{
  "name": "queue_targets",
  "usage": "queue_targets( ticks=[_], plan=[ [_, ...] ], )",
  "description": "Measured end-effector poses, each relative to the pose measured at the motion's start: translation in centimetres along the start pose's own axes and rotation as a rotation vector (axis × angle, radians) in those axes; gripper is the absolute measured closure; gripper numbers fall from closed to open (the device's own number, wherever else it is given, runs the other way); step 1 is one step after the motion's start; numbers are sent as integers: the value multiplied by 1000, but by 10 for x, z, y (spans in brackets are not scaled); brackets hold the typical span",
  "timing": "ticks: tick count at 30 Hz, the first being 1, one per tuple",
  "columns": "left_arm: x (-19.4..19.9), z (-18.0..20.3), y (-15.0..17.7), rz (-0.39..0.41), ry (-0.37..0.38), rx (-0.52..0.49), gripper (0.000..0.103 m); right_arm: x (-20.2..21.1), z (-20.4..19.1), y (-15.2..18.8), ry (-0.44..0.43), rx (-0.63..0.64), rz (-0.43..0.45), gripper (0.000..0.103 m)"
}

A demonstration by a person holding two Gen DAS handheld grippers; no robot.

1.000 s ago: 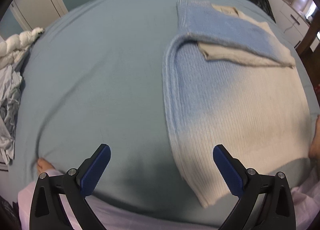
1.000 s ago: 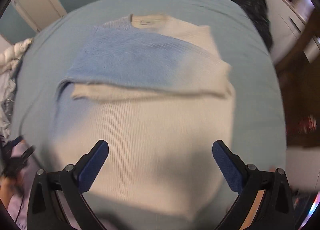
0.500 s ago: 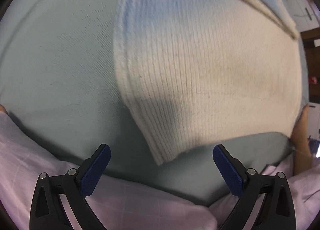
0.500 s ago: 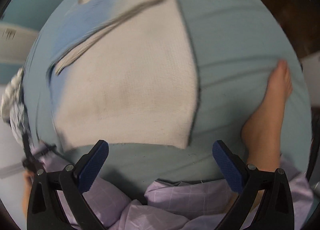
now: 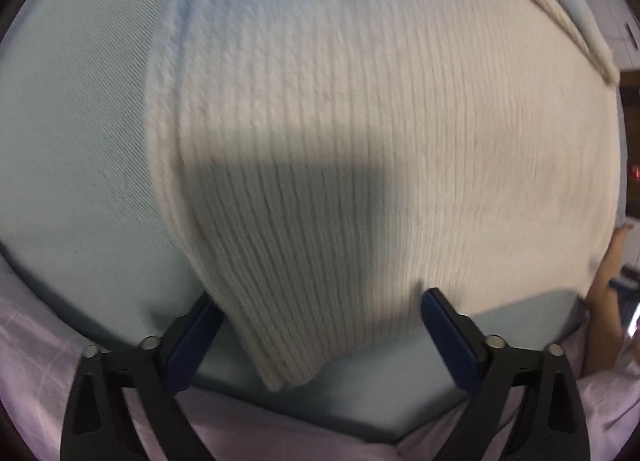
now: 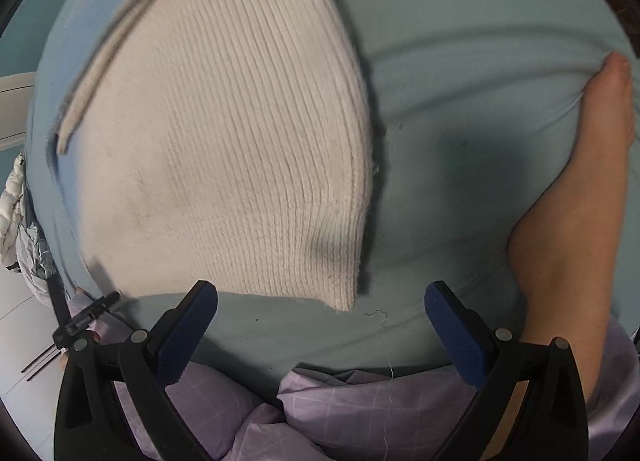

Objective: Fold small clothes
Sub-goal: 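Grasp the cream hem edge of the sweater with the left tool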

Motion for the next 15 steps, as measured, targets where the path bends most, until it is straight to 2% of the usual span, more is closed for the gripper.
queue_targets(
  ticks=[3,5,7,9,11,12,13,15],
  plan=[
    [-2,-1,-2,-12,-15,14,16,-19,-2,-5,-1,-8,-59,1],
    [-5,6,-1,-8,-66,-17,17,-31,-2,-6,35,-2,-91,1],
    [-5,11,0,16,-102,-38,21,-41,-3,-8,82,11,-117,1],
    [-3,19,2,59,-130,-57,29,-47,-4,-8,105,19,-131,1],
    [2,29,6,104,-130,-85,57,-53,-6,-8,135,33,-142,1],
    [3,35,8,119,-126,-107,67,-55,-6,-8,150,40,-141,1],
    [2,43,9,125,-102,-131,86,-56,-7,-7,161,45,-141,1],
    [3,48,10,125,-76,-133,90,-60,-7,-5,185,55,-143,1]
  ],
)
Point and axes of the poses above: each gripper's, at about its wrist camera, not at the fingertips, and x roughly against the way its jaws point, z to its right, y to its underside, the point moved 5 cm from there along -x, roughly the way its jaws point, and after that the axes turned 8 degrees about -z, right-handed, at the moved point
